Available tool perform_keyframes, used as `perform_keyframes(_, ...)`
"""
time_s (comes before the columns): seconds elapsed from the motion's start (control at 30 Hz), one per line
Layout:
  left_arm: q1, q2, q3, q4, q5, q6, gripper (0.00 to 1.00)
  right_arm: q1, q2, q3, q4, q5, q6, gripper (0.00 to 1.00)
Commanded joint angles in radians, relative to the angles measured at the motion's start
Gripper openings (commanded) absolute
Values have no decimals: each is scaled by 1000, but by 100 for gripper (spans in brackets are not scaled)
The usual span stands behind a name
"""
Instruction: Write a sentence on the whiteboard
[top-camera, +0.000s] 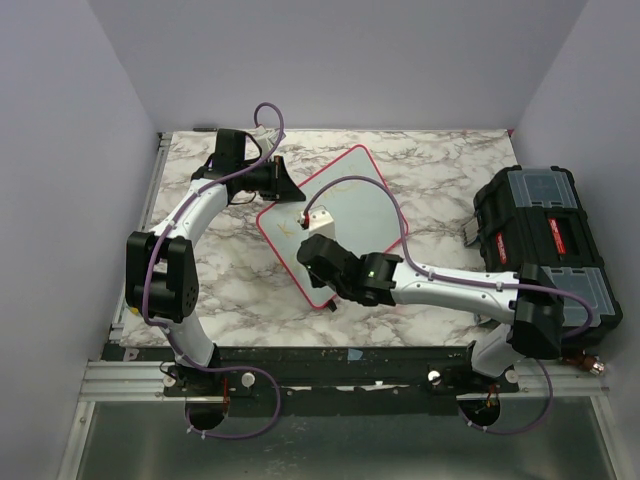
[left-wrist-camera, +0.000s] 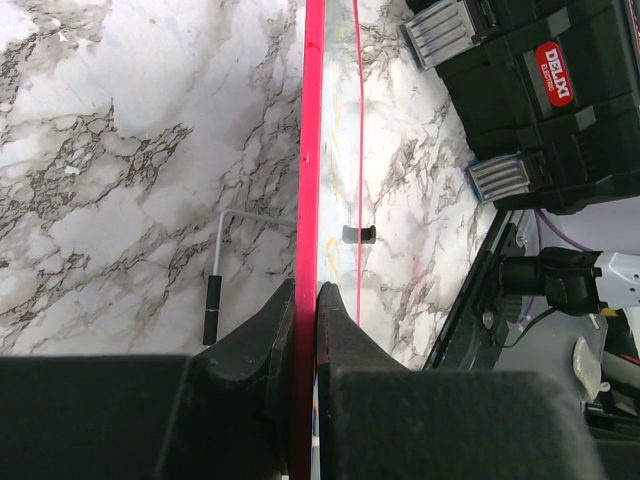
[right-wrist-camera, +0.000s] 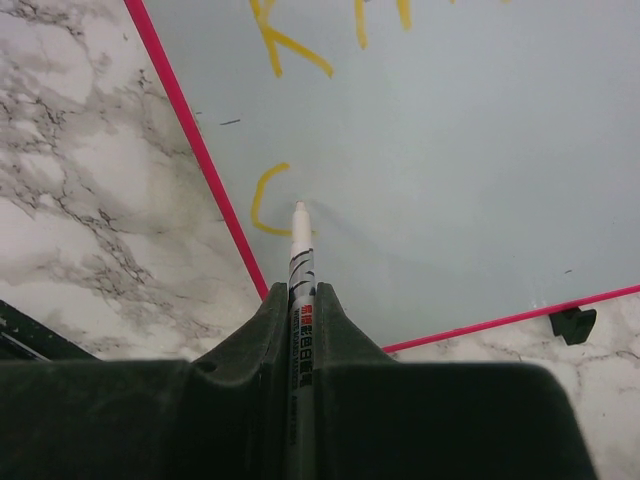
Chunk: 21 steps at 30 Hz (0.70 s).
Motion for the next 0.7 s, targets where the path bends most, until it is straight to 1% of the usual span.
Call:
perform_keyframes(0.0, -18, -8, -26, -37, -78, 99, 0, -5, 16, 51, 45, 39, -16, 1)
perform_keyframes(0.33, -19, -9, -26, -37, -78, 100, 0, -35, 89, 144, 53, 79, -38, 1)
perform_keyframes(0.67, -19, -8, -23, -37, -77, 102, 0, -46, 110, 119, 54, 71, -22, 1)
